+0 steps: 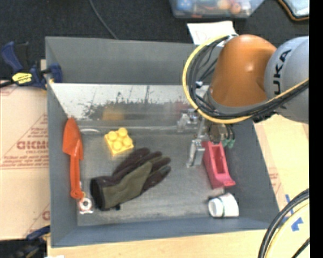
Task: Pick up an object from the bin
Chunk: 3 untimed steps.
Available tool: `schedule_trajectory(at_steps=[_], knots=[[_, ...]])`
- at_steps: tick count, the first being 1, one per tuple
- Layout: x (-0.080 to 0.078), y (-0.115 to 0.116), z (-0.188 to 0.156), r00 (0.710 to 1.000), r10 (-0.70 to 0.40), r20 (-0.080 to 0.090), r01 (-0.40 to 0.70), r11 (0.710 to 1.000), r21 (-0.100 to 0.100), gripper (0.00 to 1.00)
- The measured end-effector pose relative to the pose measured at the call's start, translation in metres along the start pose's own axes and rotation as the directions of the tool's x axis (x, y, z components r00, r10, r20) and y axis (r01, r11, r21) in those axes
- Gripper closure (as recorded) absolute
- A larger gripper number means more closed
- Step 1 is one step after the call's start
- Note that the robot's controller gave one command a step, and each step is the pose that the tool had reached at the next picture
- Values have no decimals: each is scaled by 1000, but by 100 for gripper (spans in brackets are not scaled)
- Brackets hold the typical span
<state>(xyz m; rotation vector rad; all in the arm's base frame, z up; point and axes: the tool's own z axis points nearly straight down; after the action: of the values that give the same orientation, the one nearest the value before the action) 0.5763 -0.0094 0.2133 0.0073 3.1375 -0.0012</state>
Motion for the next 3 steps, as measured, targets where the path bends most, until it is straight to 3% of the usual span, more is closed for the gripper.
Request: schedule_trajectory(at_steps=[1,2,3], knots=[[-2,5,91,978,-209,5,209,978,2,0],[-10,9,123,964,-265,7,265,964,3,0],[0,26,140,951,-309,1,309,951,1,0]])
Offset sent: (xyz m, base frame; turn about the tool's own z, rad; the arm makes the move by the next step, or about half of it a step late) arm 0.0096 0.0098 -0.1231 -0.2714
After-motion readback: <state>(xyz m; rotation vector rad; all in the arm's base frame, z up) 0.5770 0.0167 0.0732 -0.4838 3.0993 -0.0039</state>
